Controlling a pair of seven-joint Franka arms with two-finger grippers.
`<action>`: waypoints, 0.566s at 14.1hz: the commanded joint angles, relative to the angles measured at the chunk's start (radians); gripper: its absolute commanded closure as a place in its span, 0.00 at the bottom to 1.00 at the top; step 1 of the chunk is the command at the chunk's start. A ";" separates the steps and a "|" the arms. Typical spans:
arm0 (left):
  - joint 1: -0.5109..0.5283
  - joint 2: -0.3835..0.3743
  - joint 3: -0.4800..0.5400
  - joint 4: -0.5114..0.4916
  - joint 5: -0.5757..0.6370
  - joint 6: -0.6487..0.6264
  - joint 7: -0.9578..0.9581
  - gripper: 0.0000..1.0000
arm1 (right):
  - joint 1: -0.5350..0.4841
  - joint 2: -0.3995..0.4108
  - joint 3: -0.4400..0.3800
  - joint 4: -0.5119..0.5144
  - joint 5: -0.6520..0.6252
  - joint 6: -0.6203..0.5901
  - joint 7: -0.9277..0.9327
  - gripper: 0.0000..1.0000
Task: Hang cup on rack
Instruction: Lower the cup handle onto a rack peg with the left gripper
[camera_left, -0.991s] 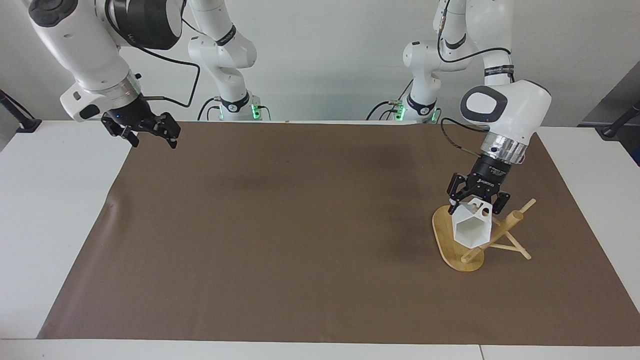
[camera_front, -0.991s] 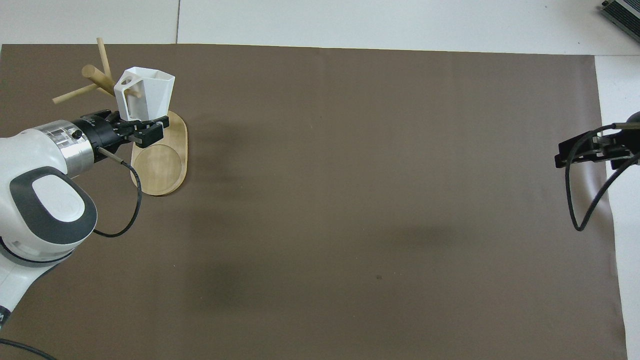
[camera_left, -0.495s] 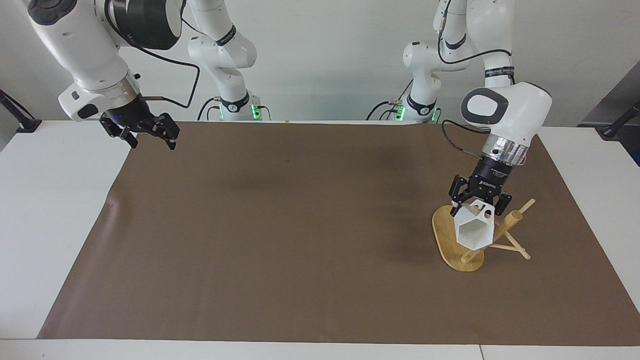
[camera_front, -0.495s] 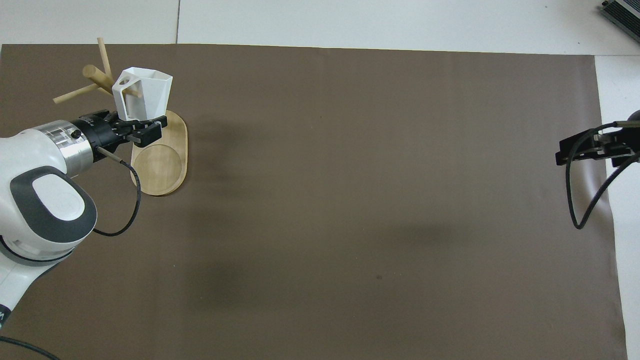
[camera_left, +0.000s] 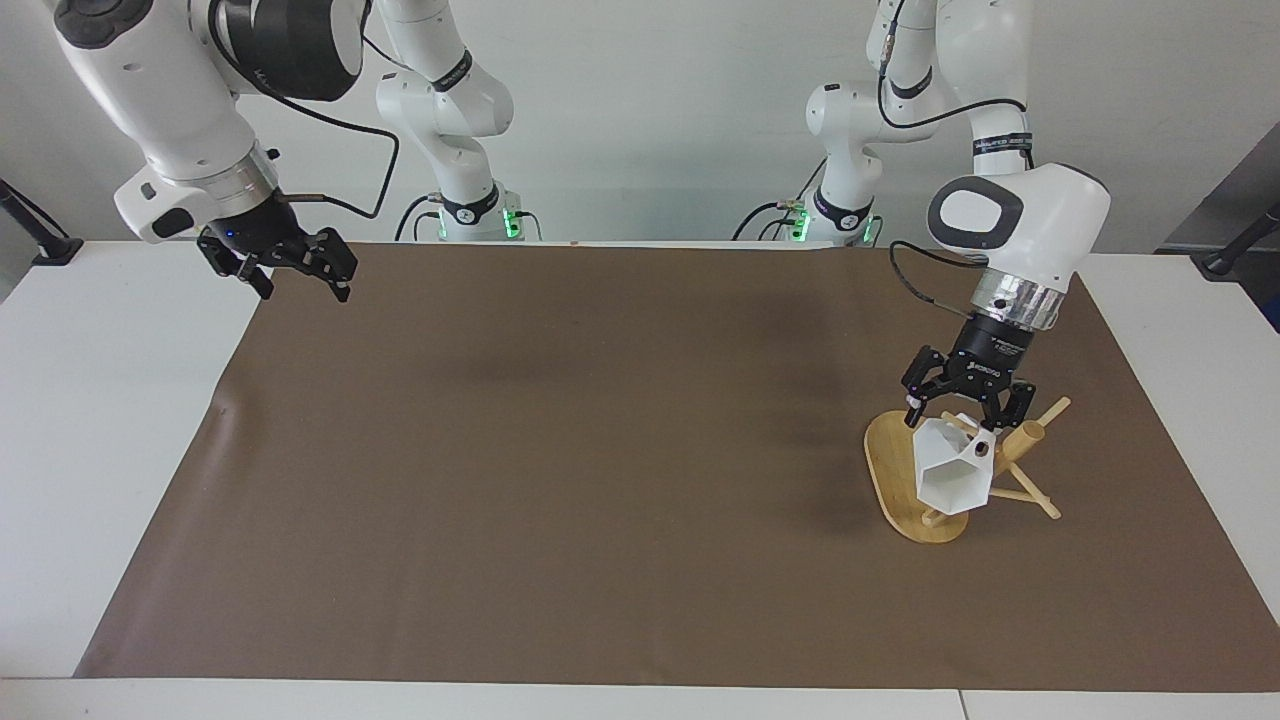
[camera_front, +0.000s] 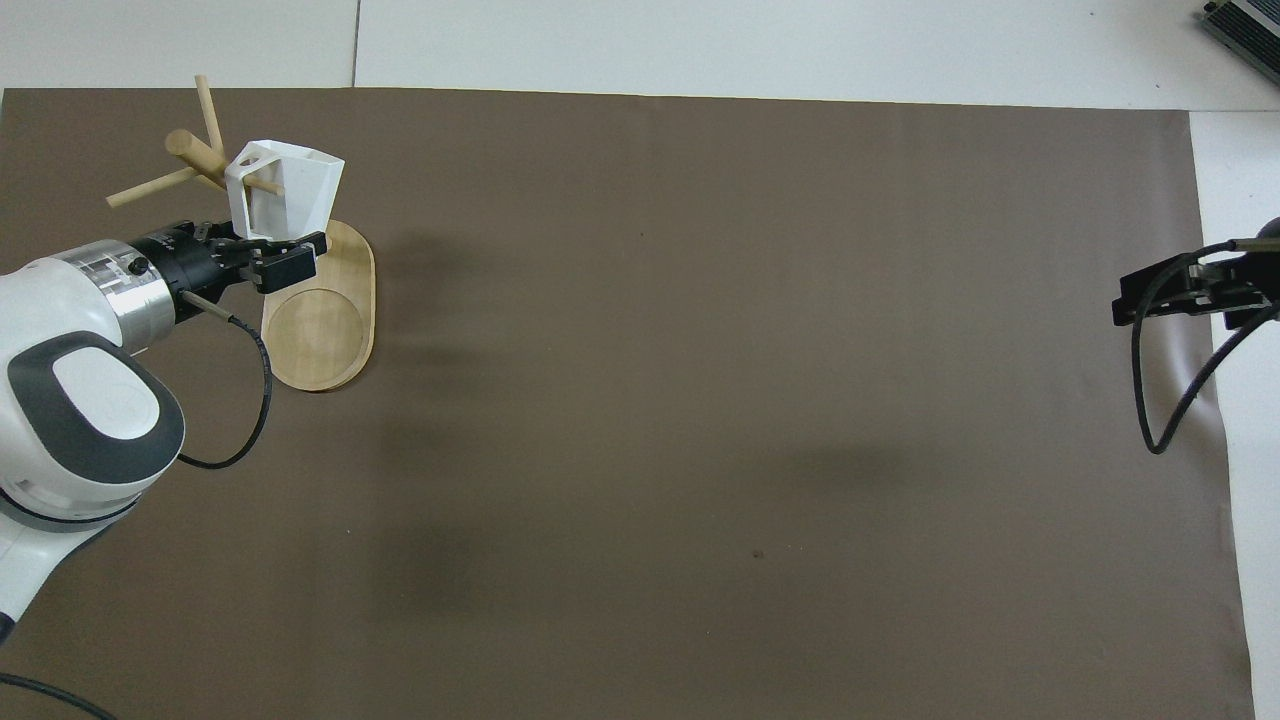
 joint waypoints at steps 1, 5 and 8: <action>0.005 -0.001 -0.001 0.002 0.012 0.003 -0.018 0.00 | -0.008 -0.023 -0.001 -0.033 0.009 0.025 0.022 0.00; 0.010 -0.006 0.005 0.012 0.062 -0.046 -0.015 0.00 | -0.008 -0.023 -0.001 -0.033 0.009 0.028 0.032 0.00; 0.051 -0.013 0.005 0.041 0.188 -0.165 -0.015 0.00 | -0.008 -0.023 -0.001 -0.033 0.009 0.028 0.030 0.00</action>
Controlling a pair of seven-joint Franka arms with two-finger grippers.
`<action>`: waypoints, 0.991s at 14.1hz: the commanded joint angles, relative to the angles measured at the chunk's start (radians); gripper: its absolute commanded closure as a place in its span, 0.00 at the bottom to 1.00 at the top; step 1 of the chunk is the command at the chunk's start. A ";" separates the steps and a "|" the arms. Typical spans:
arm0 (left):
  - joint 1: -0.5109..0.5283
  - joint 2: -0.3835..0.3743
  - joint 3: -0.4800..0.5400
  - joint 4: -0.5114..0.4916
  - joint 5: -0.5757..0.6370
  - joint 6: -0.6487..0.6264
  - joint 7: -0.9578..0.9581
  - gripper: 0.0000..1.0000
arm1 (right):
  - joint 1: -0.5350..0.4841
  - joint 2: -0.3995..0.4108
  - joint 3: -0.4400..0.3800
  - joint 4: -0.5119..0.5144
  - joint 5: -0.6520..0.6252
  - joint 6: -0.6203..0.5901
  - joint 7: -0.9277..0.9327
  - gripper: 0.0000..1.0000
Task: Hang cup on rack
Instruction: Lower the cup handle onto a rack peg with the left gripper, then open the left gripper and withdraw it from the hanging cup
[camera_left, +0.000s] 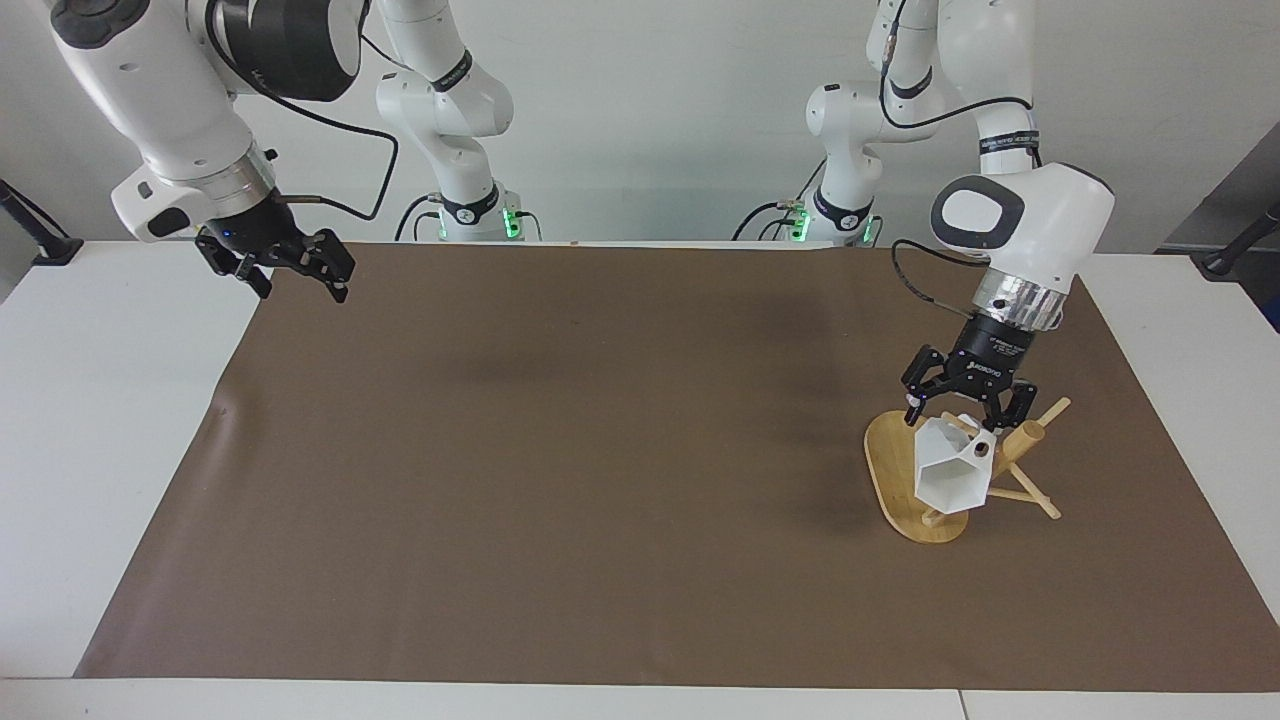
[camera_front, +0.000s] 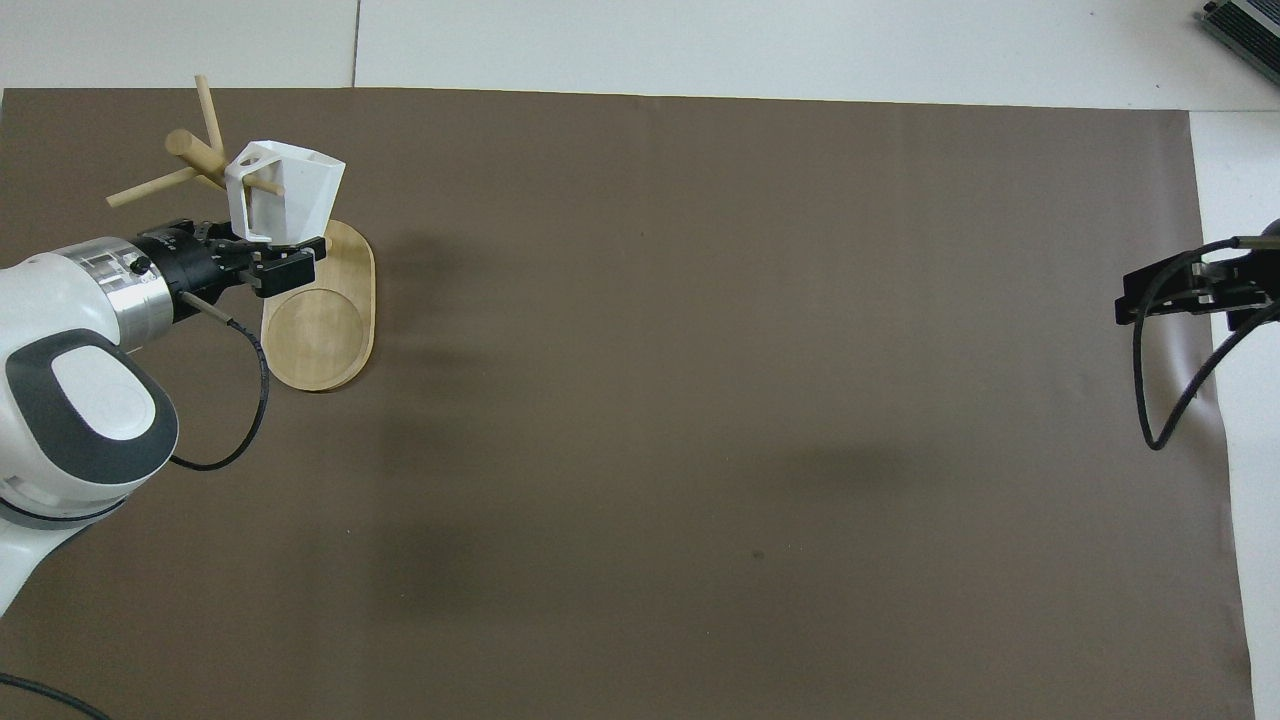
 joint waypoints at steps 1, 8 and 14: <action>0.054 -0.012 0.000 0.052 0.123 -0.135 -0.014 0.00 | -0.007 -0.023 0.002 -0.035 0.009 0.027 0.012 0.00; 0.059 -0.082 0.000 0.112 0.410 -0.329 0.091 0.00 | -0.007 -0.021 -0.001 -0.033 0.014 0.024 0.011 0.00; 0.111 -0.115 0.014 0.201 0.422 -0.584 0.591 0.00 | -0.007 -0.023 -0.004 -0.032 0.018 0.024 0.012 0.00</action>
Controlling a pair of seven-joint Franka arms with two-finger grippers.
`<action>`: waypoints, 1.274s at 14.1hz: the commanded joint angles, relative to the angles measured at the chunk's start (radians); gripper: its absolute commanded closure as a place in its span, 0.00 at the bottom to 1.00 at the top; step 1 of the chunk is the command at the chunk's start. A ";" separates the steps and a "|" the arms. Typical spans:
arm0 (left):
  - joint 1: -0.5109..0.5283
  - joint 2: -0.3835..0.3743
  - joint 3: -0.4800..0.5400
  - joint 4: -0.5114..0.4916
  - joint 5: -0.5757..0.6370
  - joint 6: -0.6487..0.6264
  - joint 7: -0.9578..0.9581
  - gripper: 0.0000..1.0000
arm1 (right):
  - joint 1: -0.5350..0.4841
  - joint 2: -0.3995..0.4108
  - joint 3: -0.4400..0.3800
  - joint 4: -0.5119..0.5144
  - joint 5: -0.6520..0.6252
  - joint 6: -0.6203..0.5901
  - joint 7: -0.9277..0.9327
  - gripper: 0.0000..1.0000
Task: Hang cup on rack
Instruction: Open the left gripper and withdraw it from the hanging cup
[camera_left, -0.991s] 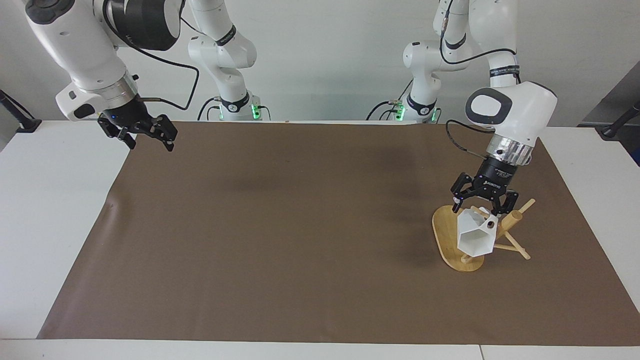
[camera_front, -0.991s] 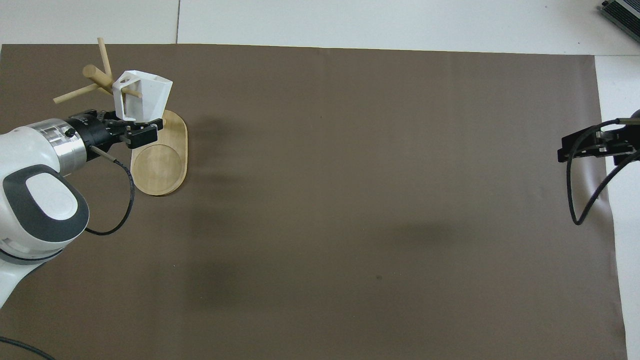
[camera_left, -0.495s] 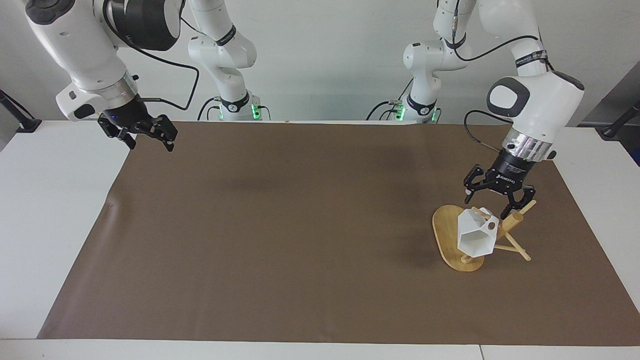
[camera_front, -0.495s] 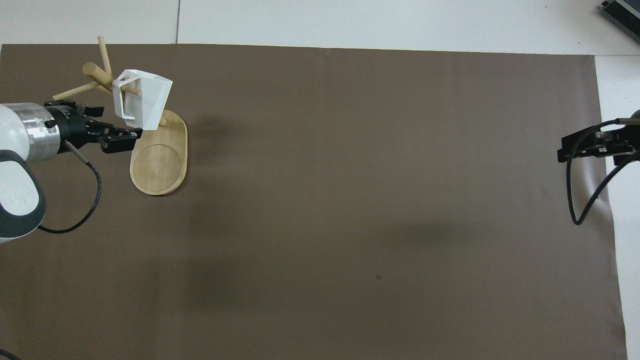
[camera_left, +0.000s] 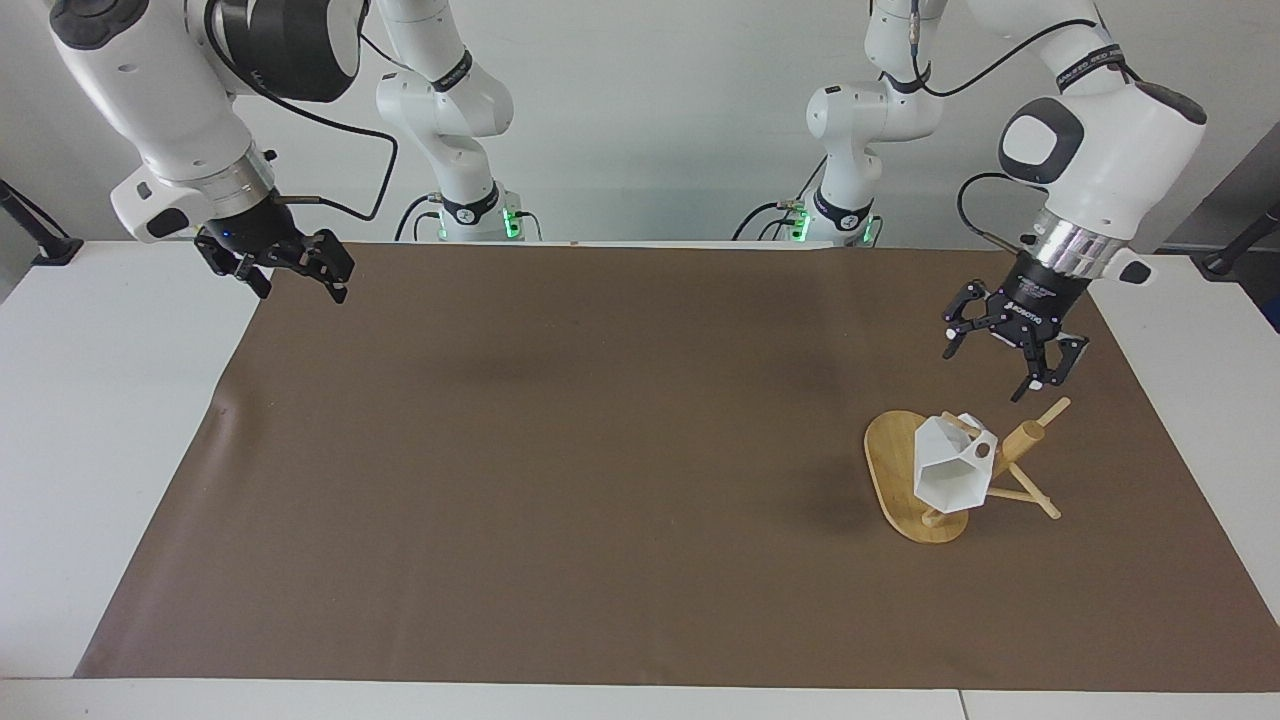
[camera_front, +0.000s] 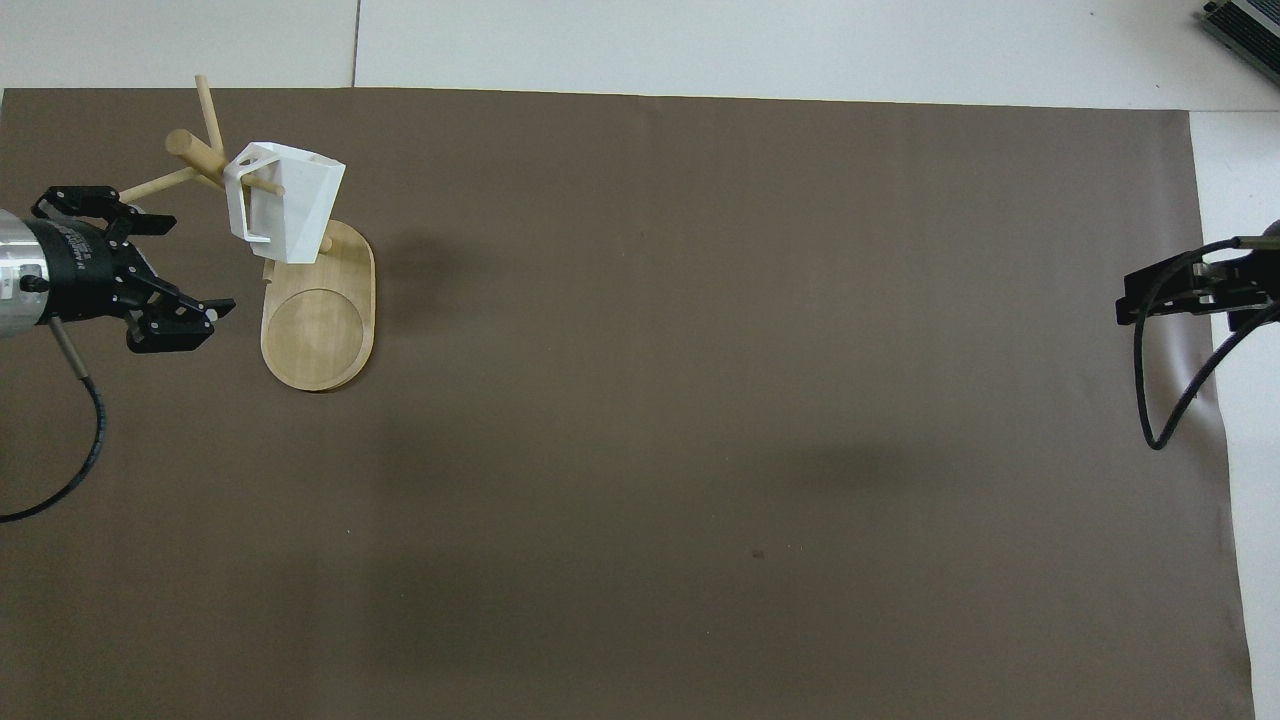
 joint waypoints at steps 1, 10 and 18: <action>0.029 -0.010 -0.001 0.047 0.039 -0.112 0.213 0.00 | -0.007 -0.023 -0.002 -0.030 0.018 0.024 0.011 0.00; 0.037 -0.005 -0.001 0.231 0.207 -0.328 0.805 0.00 | -0.003 -0.023 -0.012 -0.030 0.018 0.024 0.009 0.00; 0.020 0.006 -0.001 0.389 0.295 -0.514 1.325 0.00 | 0.033 -0.024 -0.061 -0.032 0.018 0.024 0.002 0.00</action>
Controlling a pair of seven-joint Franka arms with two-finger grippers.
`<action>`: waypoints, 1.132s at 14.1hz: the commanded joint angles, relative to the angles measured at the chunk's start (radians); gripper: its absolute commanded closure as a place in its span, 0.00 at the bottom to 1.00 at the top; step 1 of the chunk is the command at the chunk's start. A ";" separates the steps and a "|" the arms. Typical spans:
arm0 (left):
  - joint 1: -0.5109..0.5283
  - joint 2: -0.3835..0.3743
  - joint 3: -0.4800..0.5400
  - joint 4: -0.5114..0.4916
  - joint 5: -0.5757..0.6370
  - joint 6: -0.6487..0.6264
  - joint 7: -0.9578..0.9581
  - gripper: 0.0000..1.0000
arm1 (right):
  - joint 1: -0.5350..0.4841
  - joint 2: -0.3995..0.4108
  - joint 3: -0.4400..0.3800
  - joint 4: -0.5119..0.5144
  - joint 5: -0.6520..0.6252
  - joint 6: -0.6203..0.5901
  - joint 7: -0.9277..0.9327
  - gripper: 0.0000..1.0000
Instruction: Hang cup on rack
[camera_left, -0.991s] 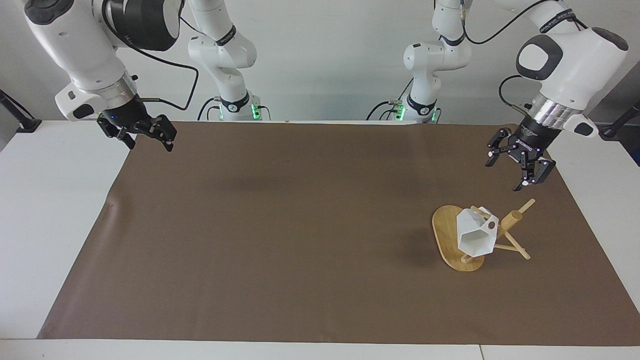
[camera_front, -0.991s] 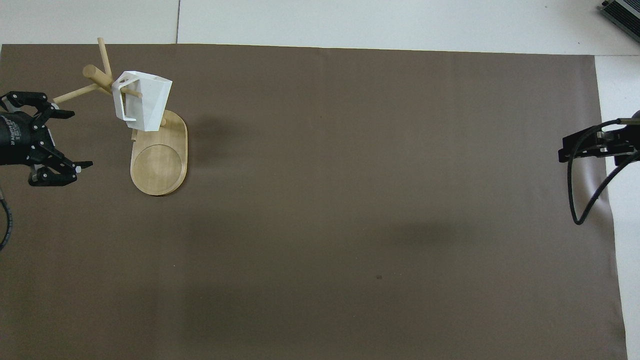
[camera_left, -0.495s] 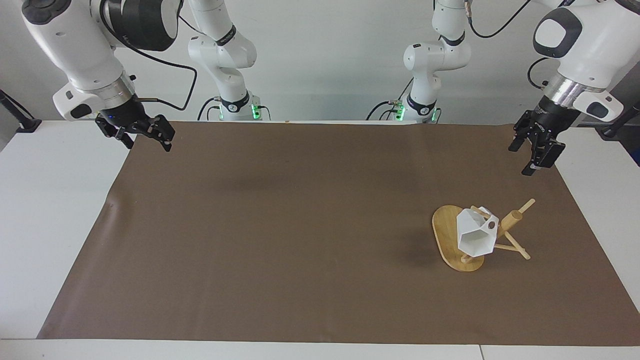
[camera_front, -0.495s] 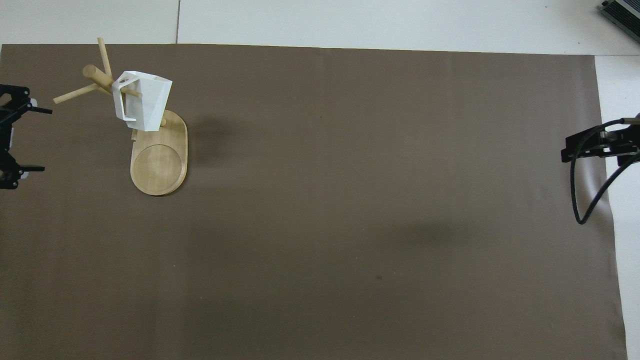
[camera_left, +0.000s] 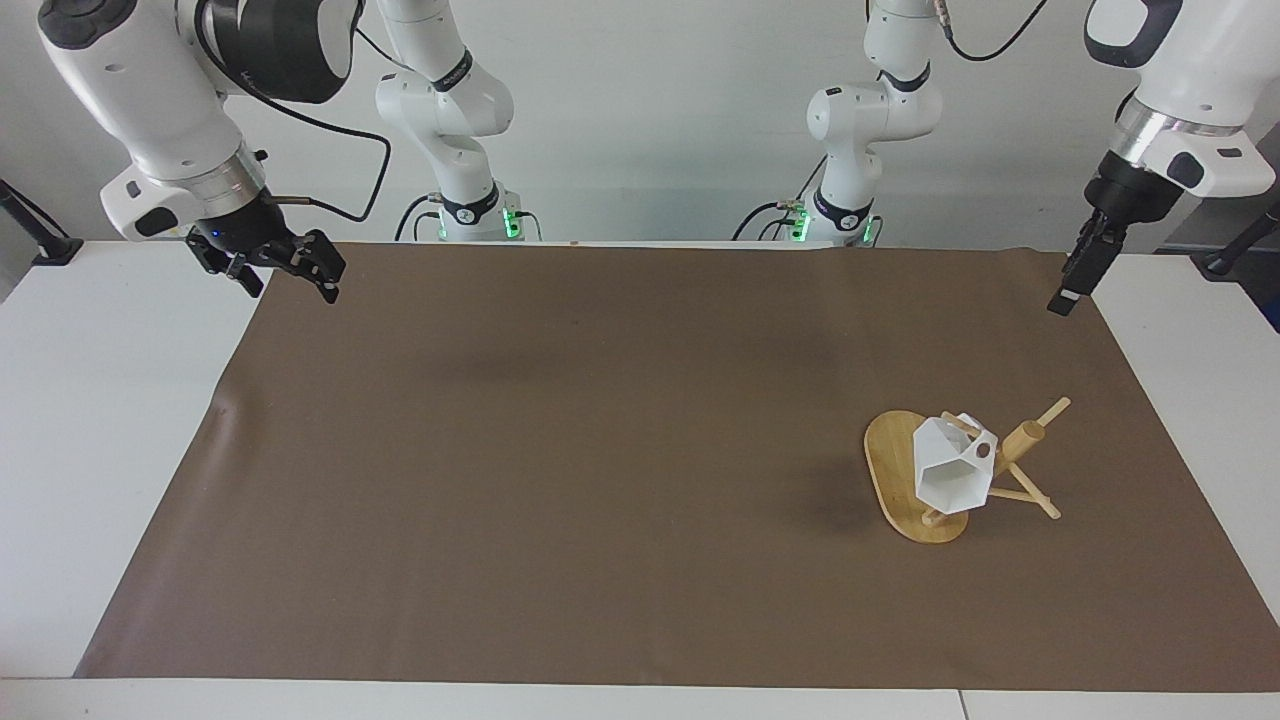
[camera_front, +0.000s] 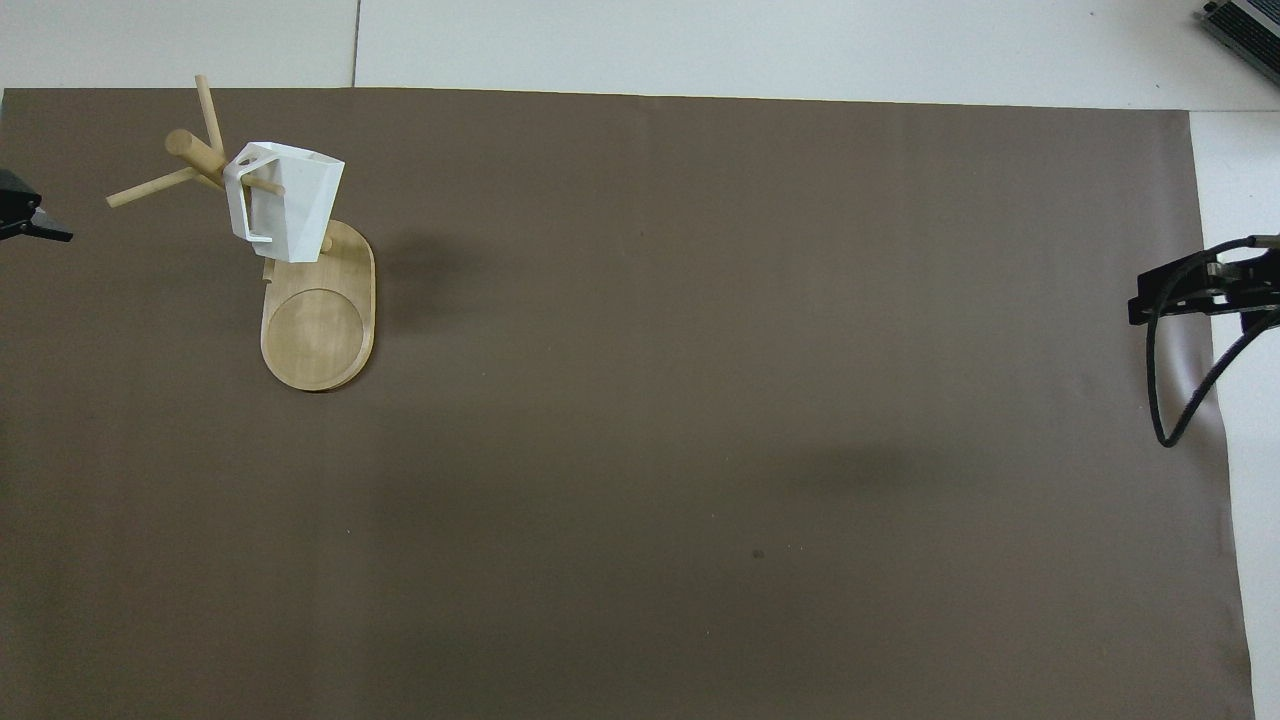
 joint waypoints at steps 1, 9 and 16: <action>-0.045 0.020 0.006 0.072 0.062 -0.090 0.192 0.00 | 0.000 -0.024 -0.013 -0.032 0.018 0.024 0.002 0.00; -0.084 0.002 -0.004 0.062 0.020 -0.216 0.555 0.00 | 0.000 -0.023 -0.013 -0.030 0.017 0.027 0.000 0.00; -0.079 -0.012 0.002 0.056 -0.021 -0.210 0.645 0.00 | -0.001 -0.021 -0.017 -0.030 0.003 0.053 -0.003 0.00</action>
